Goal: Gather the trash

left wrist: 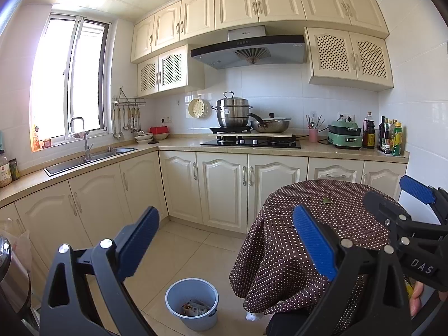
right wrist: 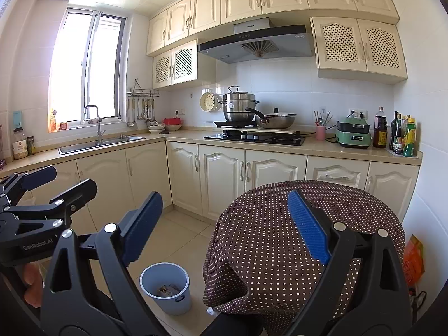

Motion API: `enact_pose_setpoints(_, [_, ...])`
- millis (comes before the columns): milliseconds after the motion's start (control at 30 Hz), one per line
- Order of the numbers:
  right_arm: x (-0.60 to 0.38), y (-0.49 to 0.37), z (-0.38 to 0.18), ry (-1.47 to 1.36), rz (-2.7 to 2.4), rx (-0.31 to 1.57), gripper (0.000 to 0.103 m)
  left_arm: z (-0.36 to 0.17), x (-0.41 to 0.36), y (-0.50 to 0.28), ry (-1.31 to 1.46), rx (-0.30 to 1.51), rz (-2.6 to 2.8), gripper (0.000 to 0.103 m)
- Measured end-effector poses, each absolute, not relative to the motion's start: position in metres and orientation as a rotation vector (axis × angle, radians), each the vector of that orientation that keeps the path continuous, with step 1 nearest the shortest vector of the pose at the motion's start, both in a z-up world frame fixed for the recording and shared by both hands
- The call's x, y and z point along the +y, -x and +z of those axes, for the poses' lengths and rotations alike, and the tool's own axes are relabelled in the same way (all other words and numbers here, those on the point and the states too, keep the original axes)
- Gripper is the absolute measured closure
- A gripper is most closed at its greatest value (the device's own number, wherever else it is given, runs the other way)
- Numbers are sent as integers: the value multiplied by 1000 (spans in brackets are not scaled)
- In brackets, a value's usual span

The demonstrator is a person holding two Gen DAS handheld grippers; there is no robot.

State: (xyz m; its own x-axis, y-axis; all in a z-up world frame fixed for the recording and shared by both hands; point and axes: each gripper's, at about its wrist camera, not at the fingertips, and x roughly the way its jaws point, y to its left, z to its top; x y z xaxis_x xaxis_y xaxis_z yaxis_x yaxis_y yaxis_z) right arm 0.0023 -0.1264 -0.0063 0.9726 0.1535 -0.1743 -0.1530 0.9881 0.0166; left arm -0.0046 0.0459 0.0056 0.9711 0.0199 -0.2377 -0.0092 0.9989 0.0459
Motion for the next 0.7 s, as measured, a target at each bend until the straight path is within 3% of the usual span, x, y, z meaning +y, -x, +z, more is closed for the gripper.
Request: enact_pose_setpoints(700, [-128,-9,-12,-3,171,193,13,2,48,-1,-42,256,26,8])
